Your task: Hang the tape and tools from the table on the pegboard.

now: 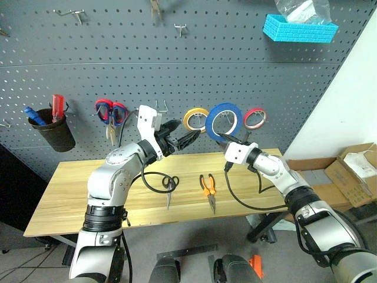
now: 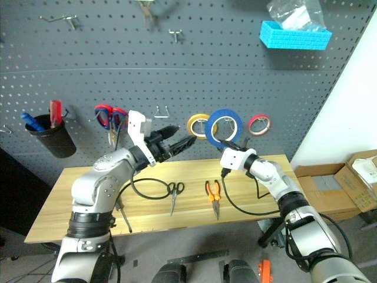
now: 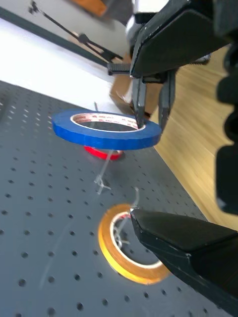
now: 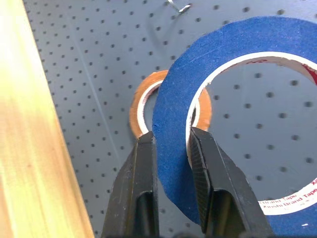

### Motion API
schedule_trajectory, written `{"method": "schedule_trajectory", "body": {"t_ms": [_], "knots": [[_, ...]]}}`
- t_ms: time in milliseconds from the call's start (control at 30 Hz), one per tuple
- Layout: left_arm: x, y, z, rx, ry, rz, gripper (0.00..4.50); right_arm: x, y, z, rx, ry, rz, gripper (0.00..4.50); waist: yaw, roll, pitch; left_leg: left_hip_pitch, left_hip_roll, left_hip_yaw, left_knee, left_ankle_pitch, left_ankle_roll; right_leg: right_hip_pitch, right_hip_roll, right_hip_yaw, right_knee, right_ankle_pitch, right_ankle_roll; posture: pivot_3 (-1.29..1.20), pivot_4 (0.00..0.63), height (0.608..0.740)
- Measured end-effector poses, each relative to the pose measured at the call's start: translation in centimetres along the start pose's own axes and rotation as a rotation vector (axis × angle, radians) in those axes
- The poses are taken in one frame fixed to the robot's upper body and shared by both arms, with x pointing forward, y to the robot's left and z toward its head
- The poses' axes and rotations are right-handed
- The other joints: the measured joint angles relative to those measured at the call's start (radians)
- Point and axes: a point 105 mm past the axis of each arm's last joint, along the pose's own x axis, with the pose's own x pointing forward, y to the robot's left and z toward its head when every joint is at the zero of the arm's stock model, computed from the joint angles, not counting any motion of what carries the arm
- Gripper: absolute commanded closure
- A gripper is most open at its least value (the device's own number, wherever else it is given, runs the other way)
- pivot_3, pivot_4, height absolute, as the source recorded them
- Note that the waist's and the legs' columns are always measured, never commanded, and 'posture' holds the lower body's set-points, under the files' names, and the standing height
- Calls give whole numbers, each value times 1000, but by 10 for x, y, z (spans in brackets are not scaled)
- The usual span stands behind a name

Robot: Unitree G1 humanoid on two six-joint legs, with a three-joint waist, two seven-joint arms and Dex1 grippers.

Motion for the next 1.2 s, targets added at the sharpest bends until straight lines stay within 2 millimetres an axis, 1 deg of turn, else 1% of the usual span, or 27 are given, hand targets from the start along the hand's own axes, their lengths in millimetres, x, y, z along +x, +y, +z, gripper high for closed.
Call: {"method": "schedule_trajectory", "body": {"t_ms": [133,333,433,633,767,900,1000,1100,1167,1200], "knots": [[0,1,-11,3,46,6,0,0,5,-2,23,5,17,4151,4,0,0,0,0,0,0,0,0,0,0,0,0,0,0,107,0,740],[0,3,-15,18,72,11,0,2,7,-2,55,0,38,4151,4,0,-1,0,0,0,0,0,0,0,0,0,1,0,0,89,0,740],[2,3,-20,8,89,7,0,3,4,-3,51,6,50,4151,3,0,-1,1,0,0,1,0,0,0,0,0,1,1,-1,82,0,740],[6,2,-17,12,83,-3,0,5,-2,-9,50,33,83,4151,3,0,-1,1,0,1,1,0,0,0,0,1,1,1,-1,77,6,740],[8,0,-19,9,89,-13,0,6,-7,-15,53,64,99,4151,3,0,-1,1,0,1,1,0,0,0,0,1,1,1,-1,78,10,740],[8,-1,-20,9,91,-16,0,4,0,-26,90,123,152,4151,2,0,-1,1,0,1,1,0,0,0,0,1,2,1,-1,83,13,740],[8,-1,-20,9,91,-15,0,4,7,-29,120,144,193,4151,2,0,-1,1,0,1,1,0,0,0,0,1,2,1,-1,88,15,740],[8,-1,-20,9,91,-14,0,3,9,-32,132,159,202,4151,3,0,-1,1,0,1,1,0,0,0,0,1,2,1,-1,91,18,740],[8,-1,-20,9,91,-14,0,2,10,-34,137,169,202,3419,3,0,-1,1,0,1,1,0,0,0,0,1,2,1,-1,91,20,740],[8,-1,-20,9,91,-14,0,2,10,-34,137,169,199,3176,3,0,-1,1,0,1,1,0,0,0,0,1,2,1,-1,91,23,740]]}}
